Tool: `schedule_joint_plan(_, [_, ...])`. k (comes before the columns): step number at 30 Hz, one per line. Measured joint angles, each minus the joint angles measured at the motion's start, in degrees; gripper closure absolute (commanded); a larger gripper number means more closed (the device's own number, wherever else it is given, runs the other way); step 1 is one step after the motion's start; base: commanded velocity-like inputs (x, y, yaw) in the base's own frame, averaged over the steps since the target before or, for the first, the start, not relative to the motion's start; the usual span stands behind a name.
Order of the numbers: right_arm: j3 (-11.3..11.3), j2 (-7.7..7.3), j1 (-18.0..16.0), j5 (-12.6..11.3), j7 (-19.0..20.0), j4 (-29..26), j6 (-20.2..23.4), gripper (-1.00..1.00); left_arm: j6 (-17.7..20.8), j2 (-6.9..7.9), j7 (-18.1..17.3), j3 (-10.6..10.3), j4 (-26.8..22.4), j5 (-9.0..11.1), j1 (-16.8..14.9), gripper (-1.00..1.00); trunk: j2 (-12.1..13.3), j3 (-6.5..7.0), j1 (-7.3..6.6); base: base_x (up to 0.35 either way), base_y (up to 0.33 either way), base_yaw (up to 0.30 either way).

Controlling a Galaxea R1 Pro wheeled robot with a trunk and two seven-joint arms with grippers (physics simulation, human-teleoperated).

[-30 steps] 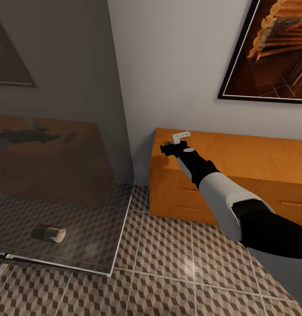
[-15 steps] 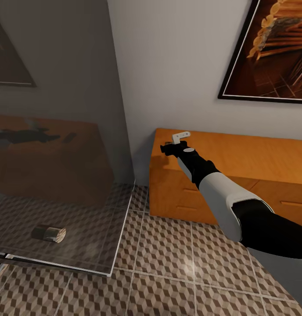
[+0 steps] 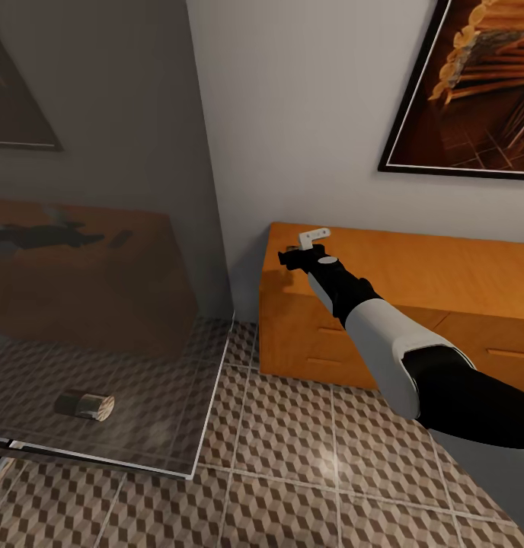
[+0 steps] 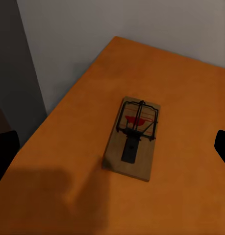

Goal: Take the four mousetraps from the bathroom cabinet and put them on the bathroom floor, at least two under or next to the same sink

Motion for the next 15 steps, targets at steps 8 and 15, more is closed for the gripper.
schedule_joint_plan(8, [-0.01, 0.0, 0.0, 0.04, 0.0, 0.0, 0.0, -1.0, 0.0, -0.02, 0.05, 0.03, 0.0, 0.0, -0.02, 1.0, 0.0, 0.0, -0.01, 0.016, 0.0, 0.0])
schedule_joint_plan(15, [0.0, 0.0, 0.0, 0.01, 0.0, 0.0, 0.0, -1.0, 0.0, -0.02, 0.07, 0.03, 0.0, 0.0, 0.01, 1.0, 0.0, 0.0, -0.02, 0.169, 0.0, 0.0])
